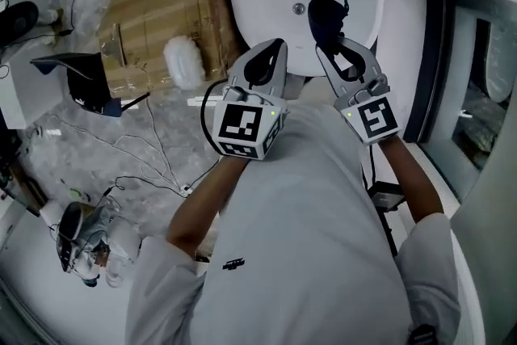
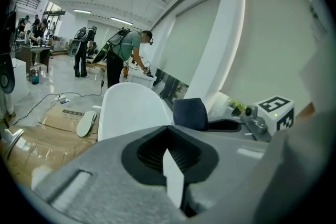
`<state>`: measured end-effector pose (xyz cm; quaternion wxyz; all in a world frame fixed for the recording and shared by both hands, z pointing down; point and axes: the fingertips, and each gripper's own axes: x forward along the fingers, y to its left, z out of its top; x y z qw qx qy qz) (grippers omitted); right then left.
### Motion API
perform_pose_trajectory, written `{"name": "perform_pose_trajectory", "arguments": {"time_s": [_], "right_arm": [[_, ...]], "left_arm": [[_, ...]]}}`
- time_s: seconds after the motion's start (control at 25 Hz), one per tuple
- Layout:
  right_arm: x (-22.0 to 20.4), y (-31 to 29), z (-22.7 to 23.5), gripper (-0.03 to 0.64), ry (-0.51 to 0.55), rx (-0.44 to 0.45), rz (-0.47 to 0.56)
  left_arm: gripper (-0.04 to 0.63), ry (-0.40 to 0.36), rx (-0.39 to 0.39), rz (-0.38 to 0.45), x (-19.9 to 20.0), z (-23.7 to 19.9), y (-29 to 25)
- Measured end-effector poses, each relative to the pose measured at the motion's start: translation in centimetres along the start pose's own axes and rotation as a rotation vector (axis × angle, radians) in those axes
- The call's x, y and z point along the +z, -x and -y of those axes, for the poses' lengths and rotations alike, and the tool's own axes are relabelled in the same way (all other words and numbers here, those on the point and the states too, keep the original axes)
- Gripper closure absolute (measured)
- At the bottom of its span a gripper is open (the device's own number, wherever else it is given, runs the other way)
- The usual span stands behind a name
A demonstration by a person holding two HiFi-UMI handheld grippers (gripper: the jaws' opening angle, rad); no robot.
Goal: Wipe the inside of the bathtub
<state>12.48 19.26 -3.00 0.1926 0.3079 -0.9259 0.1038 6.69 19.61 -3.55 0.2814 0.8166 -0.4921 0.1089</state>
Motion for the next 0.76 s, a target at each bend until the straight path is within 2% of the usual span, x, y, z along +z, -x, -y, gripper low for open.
{"name": "perform_pose_trajectory", "arguments": {"time_s": [0.16,0.32,0.44,0.6,0.76], "right_arm": [[2.0,0.3,-3.0,0.568,-0.008,-0.051,0.046],[2.7,0.9,-5.5,0.568,0.033,-0.086,0.038],[3.4,1.1,-5.7,0.568,-0.002,-0.122,0.039],[5.0,0.9,-5.7,0.568,-0.003,-0.159,0.081],[5.2,1.8,-6.1,0.568,-0.009,-0.196,0.089]], "left_arm": [[0.597,-0.051,-0.062,0.02,1.0,-1.0,2.6],[0.597,-0.075,-0.069,0.033,1.4,-2.1,4.1],[0.597,-0.08,-0.083,0.039,1.5,-1.6,4.6],[0.597,-0.131,-0.1,0.046,2.4,-1.0,4.6],[0.597,-0.138,-0.109,0.048,2.8,-0.6,5.0]]}}
